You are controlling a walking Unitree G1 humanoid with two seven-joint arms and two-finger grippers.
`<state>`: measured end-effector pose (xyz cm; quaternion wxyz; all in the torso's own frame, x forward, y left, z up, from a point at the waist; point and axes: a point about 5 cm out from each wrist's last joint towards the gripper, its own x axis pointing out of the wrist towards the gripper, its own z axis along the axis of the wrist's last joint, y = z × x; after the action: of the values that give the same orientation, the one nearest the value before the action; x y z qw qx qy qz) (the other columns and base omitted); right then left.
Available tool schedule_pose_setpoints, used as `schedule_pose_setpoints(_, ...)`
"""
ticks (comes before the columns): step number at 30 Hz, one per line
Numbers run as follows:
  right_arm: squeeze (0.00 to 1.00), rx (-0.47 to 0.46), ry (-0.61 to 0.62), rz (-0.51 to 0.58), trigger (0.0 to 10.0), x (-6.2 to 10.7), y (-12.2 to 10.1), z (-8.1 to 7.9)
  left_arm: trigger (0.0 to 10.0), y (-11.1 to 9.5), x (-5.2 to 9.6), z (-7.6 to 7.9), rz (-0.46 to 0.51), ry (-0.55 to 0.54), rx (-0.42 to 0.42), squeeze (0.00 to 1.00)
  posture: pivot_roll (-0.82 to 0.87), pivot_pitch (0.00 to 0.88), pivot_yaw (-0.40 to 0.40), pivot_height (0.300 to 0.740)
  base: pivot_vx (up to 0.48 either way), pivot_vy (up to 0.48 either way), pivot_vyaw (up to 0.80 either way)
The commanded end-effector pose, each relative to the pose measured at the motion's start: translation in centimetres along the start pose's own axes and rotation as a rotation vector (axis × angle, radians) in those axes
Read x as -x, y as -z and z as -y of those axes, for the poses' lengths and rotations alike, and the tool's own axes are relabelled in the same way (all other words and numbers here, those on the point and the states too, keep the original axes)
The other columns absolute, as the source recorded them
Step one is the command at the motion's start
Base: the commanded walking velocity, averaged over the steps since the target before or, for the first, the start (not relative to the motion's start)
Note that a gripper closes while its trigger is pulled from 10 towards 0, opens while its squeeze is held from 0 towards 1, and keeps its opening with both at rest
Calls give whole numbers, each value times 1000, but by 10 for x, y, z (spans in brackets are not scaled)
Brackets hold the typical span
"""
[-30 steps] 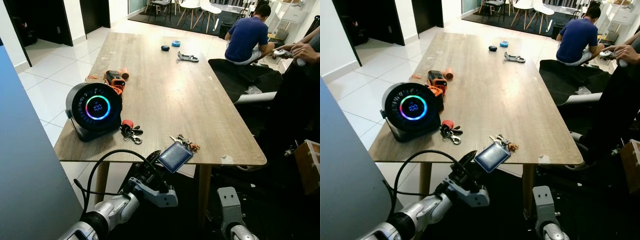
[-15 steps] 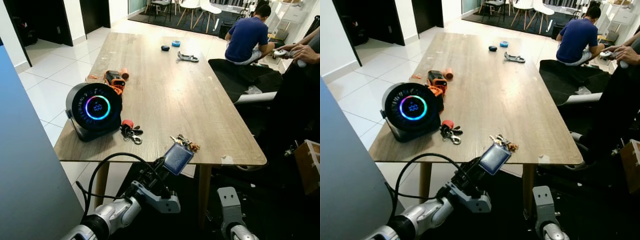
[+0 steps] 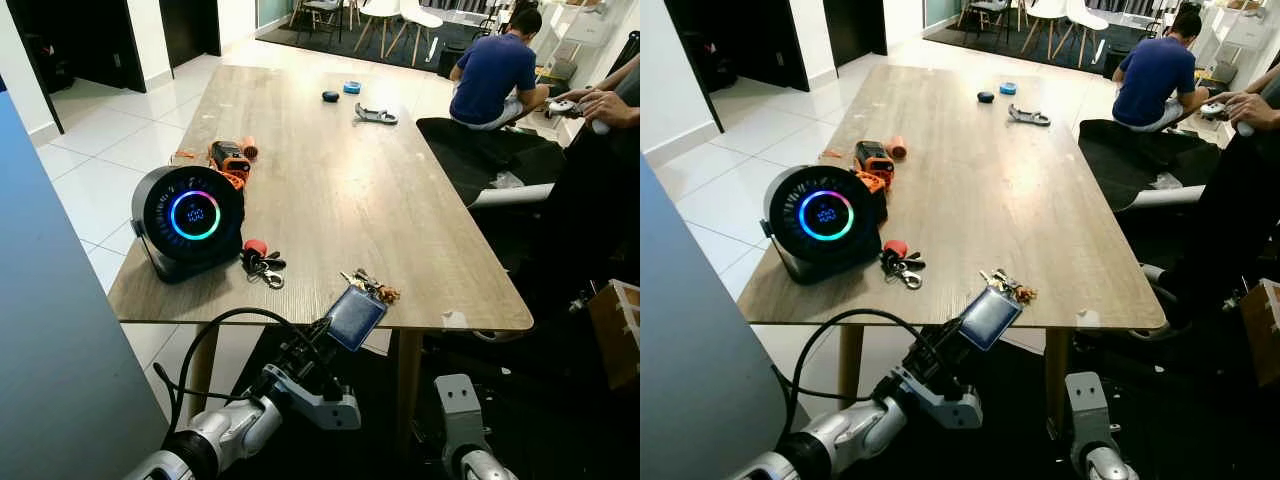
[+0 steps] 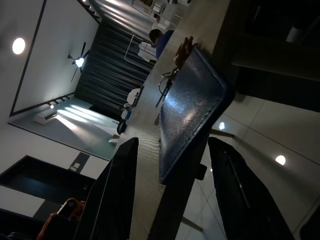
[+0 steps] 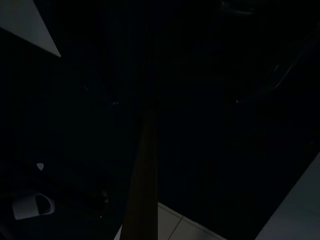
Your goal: Hang keys on a hook
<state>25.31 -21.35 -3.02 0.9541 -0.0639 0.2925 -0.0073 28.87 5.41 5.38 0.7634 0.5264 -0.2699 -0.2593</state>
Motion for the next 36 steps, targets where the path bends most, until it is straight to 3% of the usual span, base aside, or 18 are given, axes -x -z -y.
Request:
schedule_pose_setpoints(1, 0, -3, 10, -30, 10000, 4, 10, 3, 10000, -8, -3, 7, 18, 27, 8, 0, 40, 150, -66, 740, 0, 0, 0)
schedule_pose_setpoints(27, 0, 5, 1, -33, 10000, 5, 12, 1, 10000, -16, -18, 4, 15, 13, 20, 0, 34, 189, -68, 740, 0, 0, 0)
schedule_pose_setpoints(29, 0, 5, 1, -33, 10000, 5, 12, 1, 8431, -15, -18, 3, 12, 15, 22, 0, 35, 186, -67, 740, 0, 0, 0)
schedule_pose_setpoints(30, 0, 5, 1, -33, 10000, 5, 12, 1, 8431, -15, -18, 3, 12, 16, 23, 0, 35, 186, -67, 740, 0, 0, 0)
schedule_pose_setpoints(31, 0, 5, 1, -33, 10000, 4, 12, 1, 3961, -15, -18, 3, 11, 16, 24, 0, 36, 185, -67, 740, 0, 0, 0)
schedule_pose_setpoints(32, 0, 5, 1, -33, 10000, 4, 12, 1, 3961, -15, -18, 3, 11, 16, 24, 0, 36, 185, -67, 740, 0, 0, 0)
schedule_pose_setpoints(33, 0, 4, 1, -34, 10000, 4, 12, 1, 1725, -15, -17, 3, 10, 17, 26, 0, 37, 183, -66, 740, 0, 0, 0)
schedule_pose_setpoints(34, 0, 4, 1, -34, 10000, 4, 12, 1, 1059, -14, -17, 4, 10, 18, 27, 0, 38, 181, -65, 740, 0, 0, 0)
schedule_pose_setpoints(36, 0, 4, 1, -34, 10000, 4, 12, 1, 1059, -14, -17, 4, 9, 19, 28, 0, 38, 181, -65, 740, 0, 0, 0)
